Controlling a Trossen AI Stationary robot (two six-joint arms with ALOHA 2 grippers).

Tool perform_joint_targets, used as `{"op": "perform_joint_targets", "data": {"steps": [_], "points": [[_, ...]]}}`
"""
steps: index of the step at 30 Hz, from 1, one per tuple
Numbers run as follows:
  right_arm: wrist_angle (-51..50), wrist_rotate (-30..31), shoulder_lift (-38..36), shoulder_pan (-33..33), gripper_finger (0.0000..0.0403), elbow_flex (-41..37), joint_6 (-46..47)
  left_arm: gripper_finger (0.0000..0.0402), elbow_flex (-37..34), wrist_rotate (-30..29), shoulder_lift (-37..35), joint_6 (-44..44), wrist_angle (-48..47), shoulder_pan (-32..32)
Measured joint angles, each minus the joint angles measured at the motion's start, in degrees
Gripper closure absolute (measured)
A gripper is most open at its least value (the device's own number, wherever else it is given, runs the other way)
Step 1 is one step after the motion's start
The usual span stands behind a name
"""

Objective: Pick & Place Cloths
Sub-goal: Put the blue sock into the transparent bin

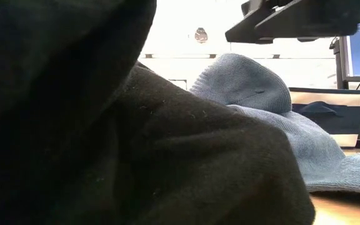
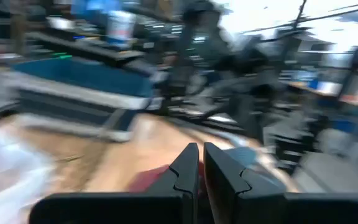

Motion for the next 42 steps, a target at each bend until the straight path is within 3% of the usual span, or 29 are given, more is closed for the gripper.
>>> {"op": "perform_joint_targets", "data": {"steps": [3,12,16,21,32,42], "points": [[0.06,-0.02,1.40,-1.27,0.0163,0.48,1.73,0.0376,0.00,2.29,0.00,-0.02,1.37,-2.65],[-3.62,-0.46,3.01,-4.94,0.0163,0.40,5.59,0.0376,0.02,1.60,0.15,5.06,4.02,-10.77],[-7.03,-0.47,3.03,-6.72,0.0163,0.40,5.73,0.0376,0.04,-3.16,0.15,8.51,5.48,-13.45],[-3.79,-2.01,2.92,-6.86,0.0177,0.40,5.29,0.0376,0.04,-9.03,0.46,9.39,5.31,-15.84],[0.49,-5.01,2.95,-7.52,0.0264,0.40,5.24,0.0376,0.04,-16.17,4.86,8.98,5.19,-20.79],[0.49,-5.01,2.95,-7.54,0.0386,0.40,2.98,0.0376,3.48,-19.90,11.73,9.70,5.19,-23.64]]}}
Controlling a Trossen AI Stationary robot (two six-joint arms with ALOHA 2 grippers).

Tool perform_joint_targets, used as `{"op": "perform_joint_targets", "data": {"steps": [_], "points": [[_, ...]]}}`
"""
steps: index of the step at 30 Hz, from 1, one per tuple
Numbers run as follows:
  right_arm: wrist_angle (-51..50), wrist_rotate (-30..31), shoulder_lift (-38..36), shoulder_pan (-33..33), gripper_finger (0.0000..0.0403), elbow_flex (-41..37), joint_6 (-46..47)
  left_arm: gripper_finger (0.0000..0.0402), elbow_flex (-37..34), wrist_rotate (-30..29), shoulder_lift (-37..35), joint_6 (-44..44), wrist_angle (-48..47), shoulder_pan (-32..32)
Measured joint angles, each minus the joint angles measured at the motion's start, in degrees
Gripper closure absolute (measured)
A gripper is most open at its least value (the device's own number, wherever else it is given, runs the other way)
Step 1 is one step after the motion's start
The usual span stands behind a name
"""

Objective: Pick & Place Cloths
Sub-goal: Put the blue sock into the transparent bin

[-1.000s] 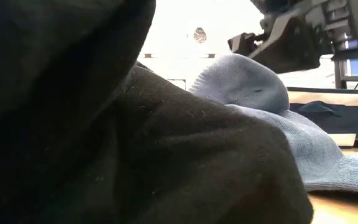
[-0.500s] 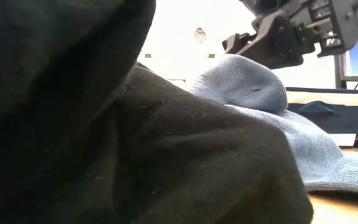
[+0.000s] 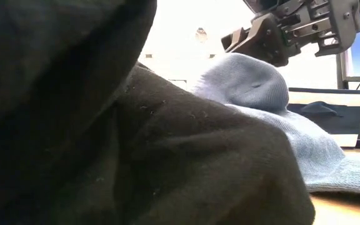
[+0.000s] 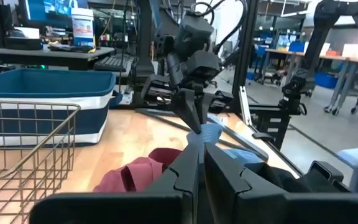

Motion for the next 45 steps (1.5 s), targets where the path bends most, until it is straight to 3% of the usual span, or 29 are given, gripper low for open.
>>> {"op": "perform_joint_targets", "data": {"steps": [9,19,24,37,45], "points": [[7.28,-0.02,-0.26,-0.75,0.0399,-0.04,-13.01,0.0376,6.82,-1.59,10.25,2.00,0.75,-0.01],[20.13,-0.61,-8.12,-2.78,0.0401,-0.05,-29.19,0.0376,15.37,-1.56,20.21,5.66,4.19,0.03],[21.55,-7.54,-12.56,-3.76,0.0402,-0.04,-30.77,0.0376,17.71,-2.62,24.30,9.32,9.49,0.31],[22.71,-13.69,-15.48,-4.79,0.0402,-0.04,-31.44,0.0376,19.73,-4.45,32.87,1.81,15.83,2.59],[22.79,-16.54,-15.47,-4.94,0.0403,-0.04,-30.41,0.0375,19.73,0.37,36.30,0.83,22.02,4.40]]}}
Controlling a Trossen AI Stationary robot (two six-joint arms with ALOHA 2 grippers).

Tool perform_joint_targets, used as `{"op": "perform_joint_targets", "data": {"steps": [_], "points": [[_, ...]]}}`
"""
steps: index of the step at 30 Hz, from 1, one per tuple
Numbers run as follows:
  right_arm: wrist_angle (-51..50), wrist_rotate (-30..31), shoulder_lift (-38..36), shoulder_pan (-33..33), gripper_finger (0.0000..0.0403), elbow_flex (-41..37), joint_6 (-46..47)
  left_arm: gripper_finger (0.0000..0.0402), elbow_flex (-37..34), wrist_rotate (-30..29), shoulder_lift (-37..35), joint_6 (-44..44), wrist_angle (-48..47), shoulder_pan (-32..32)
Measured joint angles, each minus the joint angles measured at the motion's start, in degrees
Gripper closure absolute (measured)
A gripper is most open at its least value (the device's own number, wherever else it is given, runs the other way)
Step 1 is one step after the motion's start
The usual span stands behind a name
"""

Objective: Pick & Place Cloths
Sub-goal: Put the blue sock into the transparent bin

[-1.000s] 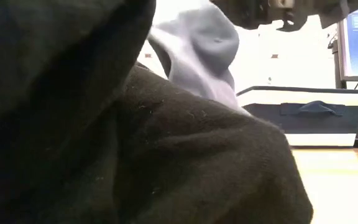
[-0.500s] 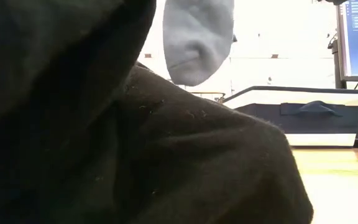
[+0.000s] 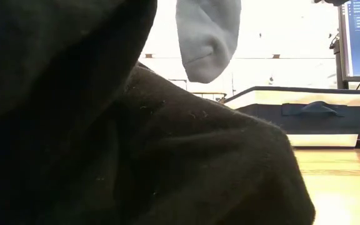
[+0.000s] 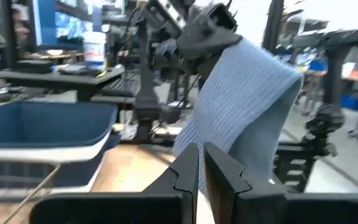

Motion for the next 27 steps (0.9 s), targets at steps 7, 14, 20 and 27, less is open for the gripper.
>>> {"op": "perform_joint_targets", "data": {"steps": [7,14,20,27], "points": [[2.02,0.02,1.27,0.04,0.0403,0.00,-0.19,0.0329,3.08,6.46,2.71,0.39,1.35,2.12],[2.12,0.11,1.42,0.04,0.0403,0.04,-0.15,0.0220,10.89,11.39,7.86,6.38,-0.15,3.05],[1.98,3.39,1.44,0.09,0.0403,0.04,-1.02,0.0151,17.96,11.79,11.28,8.13,-8.73,3.41],[1.15,9.29,1.44,0.04,0.0403,0.04,-3.40,0.0113,21.52,12.23,11.85,8.31,-11.67,3.43]]}}
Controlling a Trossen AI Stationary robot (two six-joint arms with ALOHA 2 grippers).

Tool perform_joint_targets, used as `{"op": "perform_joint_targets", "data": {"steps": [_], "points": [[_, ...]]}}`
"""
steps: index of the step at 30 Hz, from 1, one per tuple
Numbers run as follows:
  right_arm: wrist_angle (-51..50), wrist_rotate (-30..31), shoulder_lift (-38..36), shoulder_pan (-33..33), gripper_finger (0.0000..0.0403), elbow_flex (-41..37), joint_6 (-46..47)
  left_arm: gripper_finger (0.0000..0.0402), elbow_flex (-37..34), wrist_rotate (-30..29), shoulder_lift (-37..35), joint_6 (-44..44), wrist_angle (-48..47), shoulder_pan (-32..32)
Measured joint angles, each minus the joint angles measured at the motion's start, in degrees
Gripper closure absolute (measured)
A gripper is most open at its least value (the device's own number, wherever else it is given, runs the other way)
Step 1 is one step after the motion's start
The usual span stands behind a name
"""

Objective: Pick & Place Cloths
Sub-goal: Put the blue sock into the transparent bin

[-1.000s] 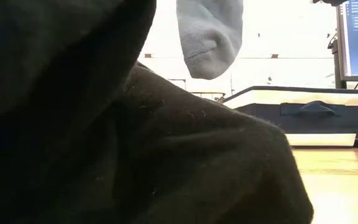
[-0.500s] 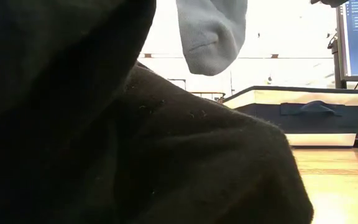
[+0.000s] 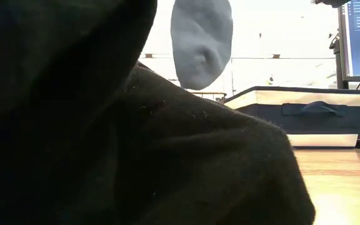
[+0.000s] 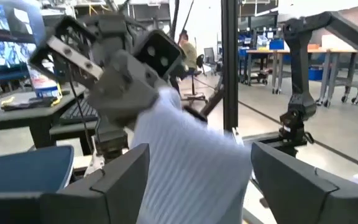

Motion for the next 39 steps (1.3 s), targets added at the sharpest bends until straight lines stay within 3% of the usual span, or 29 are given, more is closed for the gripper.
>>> {"op": "perform_joint_targets", "data": {"steps": [14,27,31,37,39], "points": [[0.86,2.97,0.40,0.04,0.0403,0.00,-2.64,0.0105,0.19,-2.49,0.03,-0.30,-1.47,1.11],[11.27,2.99,6.65,-0.33,0.0403,0.00,-4.28,0.0112,0.19,-2.66,0.83,-4.95,-5.59,3.92],[11.66,2.94,7.21,-0.33,0.0403,0.00,-4.13,0.0172,0.19,-3.23,0.85,-5.69,-7.03,4.73],[11.64,2.90,7.17,-0.26,0.0398,0.00,-4.06,0.0359,0.19,0.81,0.83,-4.86,-7.01,6.58],[11.59,2.94,7.17,-0.26,0.0392,0.00,-3.83,0.0386,0.19,2.15,0.80,-5.11,-7.00,7.14]]}}
